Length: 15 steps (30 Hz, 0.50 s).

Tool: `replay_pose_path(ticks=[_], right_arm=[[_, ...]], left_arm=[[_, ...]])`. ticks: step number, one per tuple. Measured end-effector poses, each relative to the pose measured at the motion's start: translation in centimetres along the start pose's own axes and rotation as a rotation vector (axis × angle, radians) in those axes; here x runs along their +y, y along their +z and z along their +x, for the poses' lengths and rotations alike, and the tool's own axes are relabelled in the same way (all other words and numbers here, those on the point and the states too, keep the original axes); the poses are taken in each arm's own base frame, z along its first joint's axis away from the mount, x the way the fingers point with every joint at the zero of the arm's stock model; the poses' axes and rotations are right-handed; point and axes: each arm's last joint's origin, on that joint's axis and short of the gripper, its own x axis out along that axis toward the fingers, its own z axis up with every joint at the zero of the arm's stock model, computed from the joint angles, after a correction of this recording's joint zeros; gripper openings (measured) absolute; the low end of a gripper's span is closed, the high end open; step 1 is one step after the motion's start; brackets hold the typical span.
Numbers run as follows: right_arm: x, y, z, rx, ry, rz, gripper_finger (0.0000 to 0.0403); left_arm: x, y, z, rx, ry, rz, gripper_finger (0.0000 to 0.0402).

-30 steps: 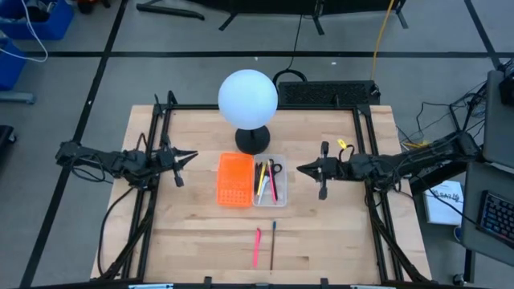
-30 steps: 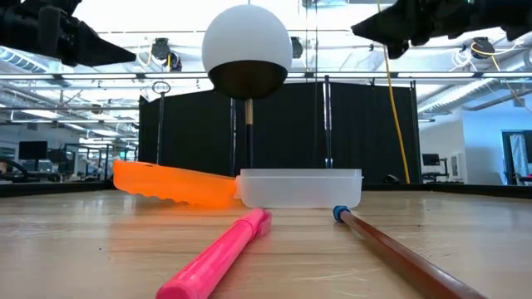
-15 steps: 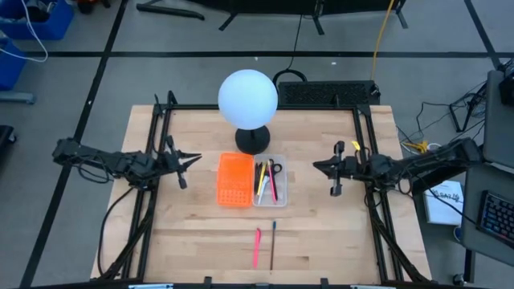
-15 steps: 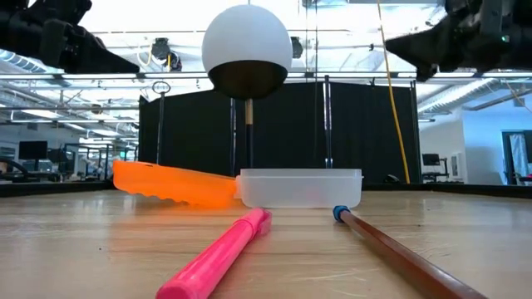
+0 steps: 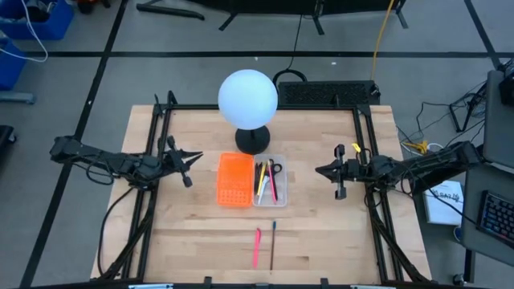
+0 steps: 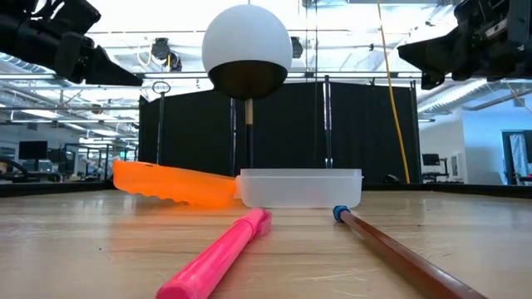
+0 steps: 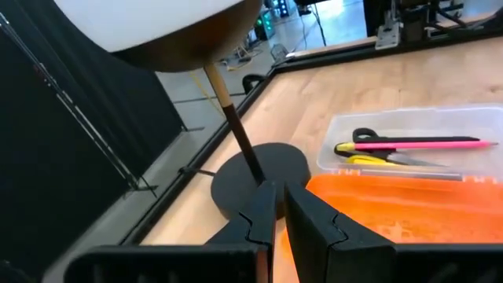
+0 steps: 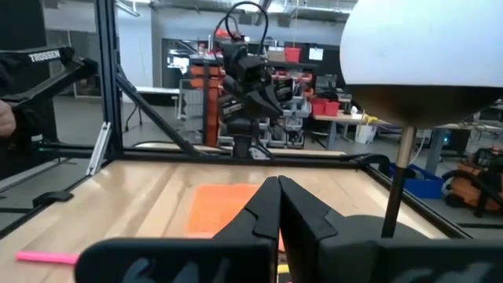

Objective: Pick & place school supplies into a supply box
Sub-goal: Put the pink pen into the pencil box

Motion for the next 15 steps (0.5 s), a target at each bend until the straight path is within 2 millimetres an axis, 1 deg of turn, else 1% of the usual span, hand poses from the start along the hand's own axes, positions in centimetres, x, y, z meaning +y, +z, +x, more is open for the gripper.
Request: replay_pose_path(ticks=[3, 9, 12, 15], right_arm=[[0.0, 0.0, 0.0, 0.001, 0.000, 0.001, 0.0000], [0.1, -0.4, 0.0, 0.037, 0.022, -0.026, 0.0000], [0.1, -0.7, 0.0, 0.067, 0.024, -0.028, 0.0000], [0.1, -0.7, 0.0, 0.064, 0.024, -0.048, 0.0000]], left_arm=[[-0.2, -0.1, 0.2, 0.010, -0.010, -0.030, 0.0037], [-0.5, -0.2, 0.5, 0.032, -0.037, -0.184, 0.0037], [-1.4, -0.1, 0.8, 0.027, -0.164, -0.194, 0.0037], [-2.5, 0.6, 1.2, 0.021, -0.233, -0.212, 0.0037]])
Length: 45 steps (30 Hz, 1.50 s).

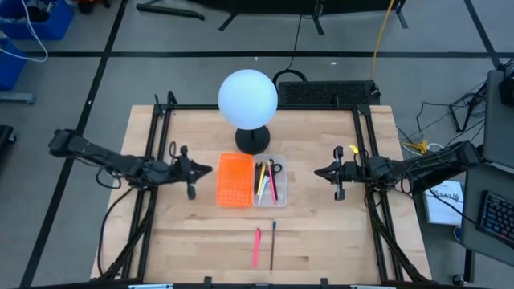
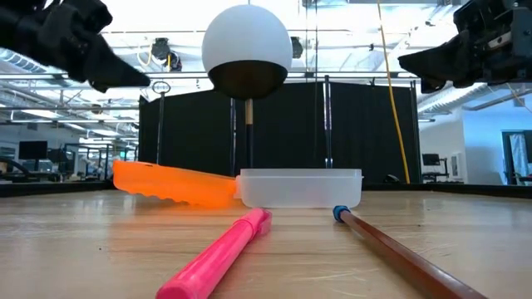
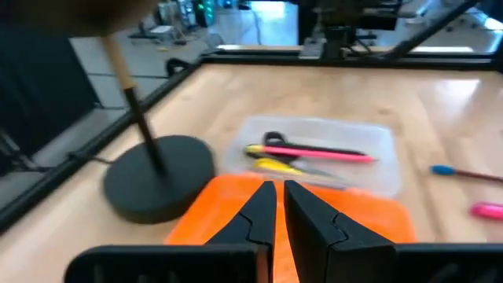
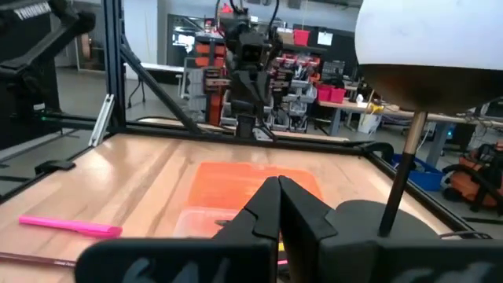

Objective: Pick & place school supplies into a supply box
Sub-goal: Put the pink pen into the pencil box

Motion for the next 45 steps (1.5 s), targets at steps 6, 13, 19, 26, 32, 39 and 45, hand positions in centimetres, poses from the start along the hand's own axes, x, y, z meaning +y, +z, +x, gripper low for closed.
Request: replay_pose_path(ticks=[6, 13, 19, 26, 32, 39, 45], right_arm=[[0.0, 0.2, 0.0, -0.016, -0.003, -0.002, 0.0000], [0.0, 0.3, 0.0, -0.030, -0.004, 0.001, 0.0000], [0.0, 0.2, 0.0, -0.024, 0.014, 0.000, 0.0000], [0.6, 0.4, -0.1, -0.055, 0.206, -0.011, 0.0000], [0.7, 0.6, -0.4, -0.083, 0.265, -0.006, 0.0000], [0.9, 1.1, -0.6, -0.135, 0.354, -0.011, 0.0000], [0.9, 1.2, -0.7, -0.152, 0.349, -0.059, 0.0000]], left_arm=[[-3.0, 2.3, 2.0, 0.084, -0.039, -0.037, 0.0037], [-8.9, 3.8, 5.0, 0.309, -0.023, -0.138, 0.0037], [-15.4, 4.5, 6.6, 0.484, 0.031, -0.278, 0.0037], [-23.1, 4.8, 8.2, 0.532, -0.031, -0.370, 0.0037], [-27.1, 5.8, 10.2, 0.510, -0.028, -0.531, 0.0037], [-29.8, 6.0, 11.9, 0.707, 0.057, -0.655, 0.0037], [-29.8, 6.0, 13.1, 0.842, 0.179, -0.746, 0.0037]])
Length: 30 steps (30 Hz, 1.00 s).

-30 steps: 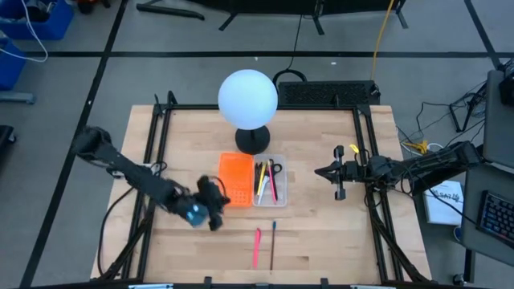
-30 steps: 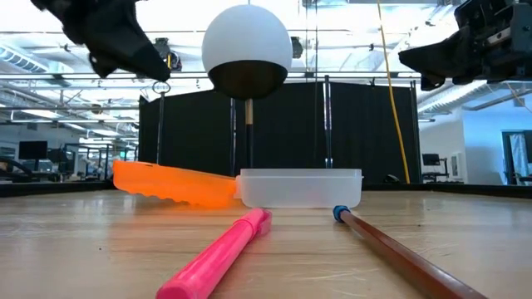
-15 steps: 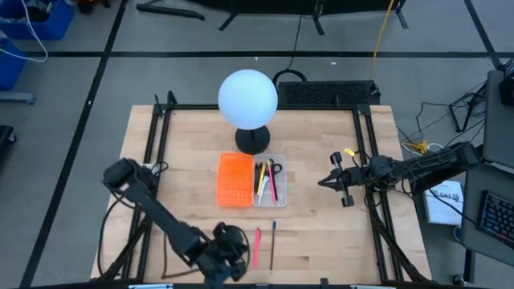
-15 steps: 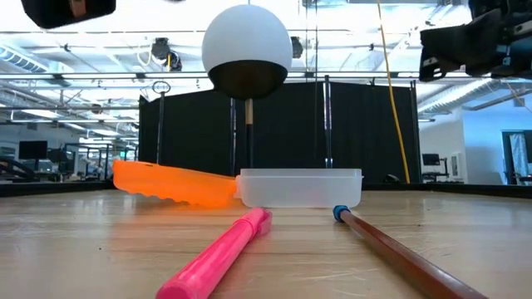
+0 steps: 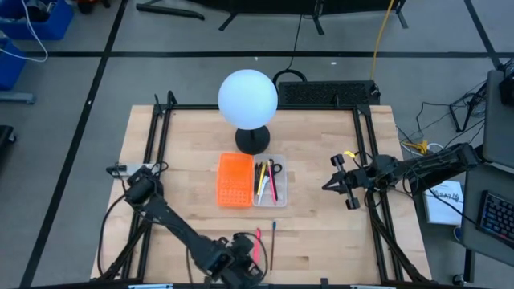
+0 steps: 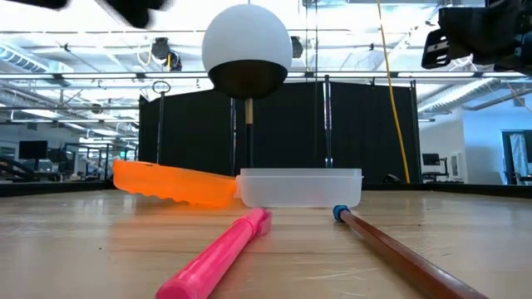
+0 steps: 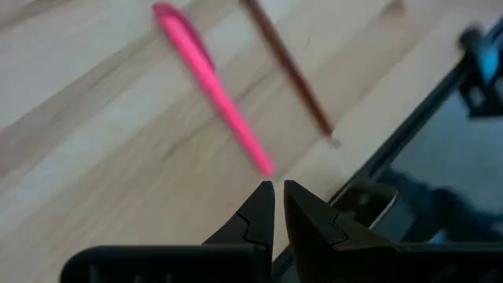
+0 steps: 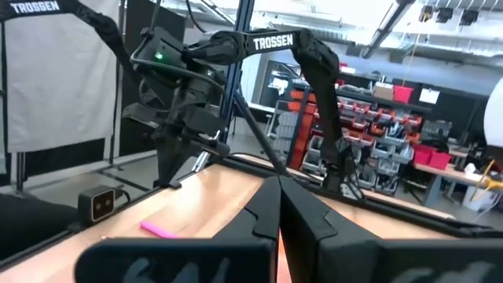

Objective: Pick & place school supplies into a supply box
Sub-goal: Put the pink pen into the pencil box

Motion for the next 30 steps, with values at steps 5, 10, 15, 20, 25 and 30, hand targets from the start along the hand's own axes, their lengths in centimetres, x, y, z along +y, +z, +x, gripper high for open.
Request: replay_pose_path(ticks=[5, 10, 15, 20, 25, 30], right_arm=[[0.0, 0.1, 0.0, -0.010, -0.002, -0.039, 0.0000], [0.0, 0.1, 0.0, -0.009, -0.003, -0.068, 0.0000], [0.0, 0.1, 0.0, -0.009, -0.003, -0.088, 0.0000], [0.0, 0.1, 0.0, -0.009, -0.004, -0.104, 0.0000], [0.0, 0.1, 0.0, -0.006, -0.003, -0.104, 0.0000], [0.0, -0.1, 0.0, 0.014, 0.001, -0.100, 0.0000]], left_arm=[[0.1, 2.2, 2.9, 0.135, 0.031, -0.094, 0.0037], [0.8, 3.7, 5.7, 0.251, 0.078, -0.101, 0.0038], [1.1, 4.8, 6.3, 0.283, 0.083, -0.100, 0.0063], [1.2, 5.4, 6.5, 0.278, 0.086, -0.070, 0.0123], [1.4, 6.2, 6.6, 0.258, 0.087, -0.057, 0.0177], [1.8, 6.5, 8.0, 0.232, 0.111, -0.011, 0.0195]])
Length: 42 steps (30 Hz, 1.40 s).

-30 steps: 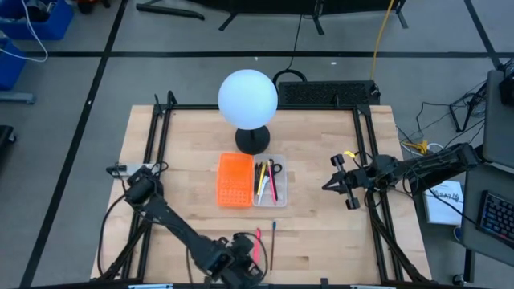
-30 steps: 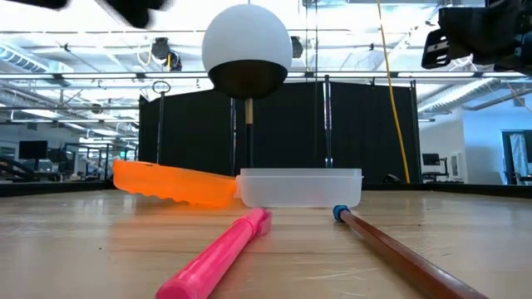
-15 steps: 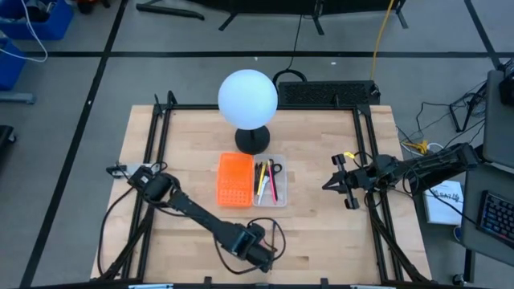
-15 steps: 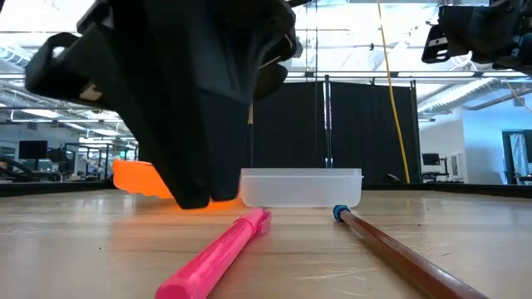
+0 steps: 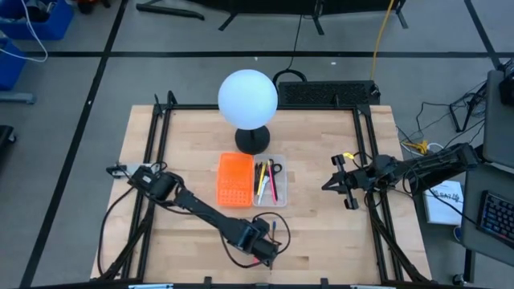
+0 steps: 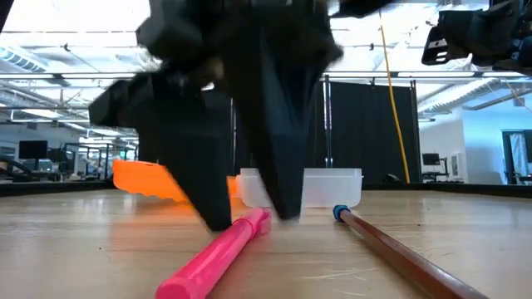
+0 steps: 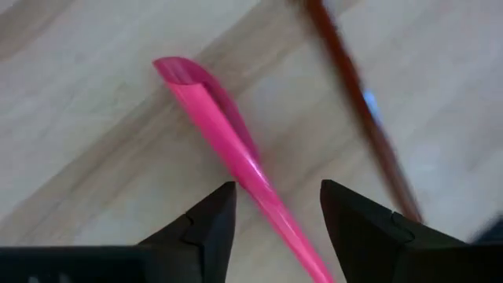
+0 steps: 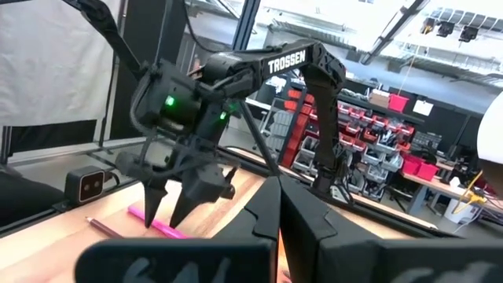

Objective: Pick & place school supplies into a supply box
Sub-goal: Put the pink pen into the pencil box

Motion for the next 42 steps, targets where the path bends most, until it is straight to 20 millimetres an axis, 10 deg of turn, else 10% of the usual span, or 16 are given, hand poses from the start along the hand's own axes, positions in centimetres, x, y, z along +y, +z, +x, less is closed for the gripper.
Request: replay_pose_path(ticks=[11, 24, 29, 42], right_arm=[[0.0, -0.2, 0.0, 0.015, 0.004, 0.003, 0.0000], [0.0, -0.2, 0.0, 0.023, 0.002, -0.007, 0.0000], [0.0, -0.2, 0.0, 0.023, 0.002, -0.022, 0.0000], [0.0, -0.2, 0.0, 0.023, 0.002, -0.047, 0.0000]], left_arm=[[0.6, 0.0, 3.6, 0.065, 0.067, -0.025, 0.0186], [1.0, -0.1, 3.7, 0.116, 0.103, -0.108, 0.0029], [0.9, 0.0, 3.5, 0.102, 0.089, -0.106, 0.0025], [-0.6, 0.6, -4.1, -0.126, -0.099, -0.061, 0.0028]])
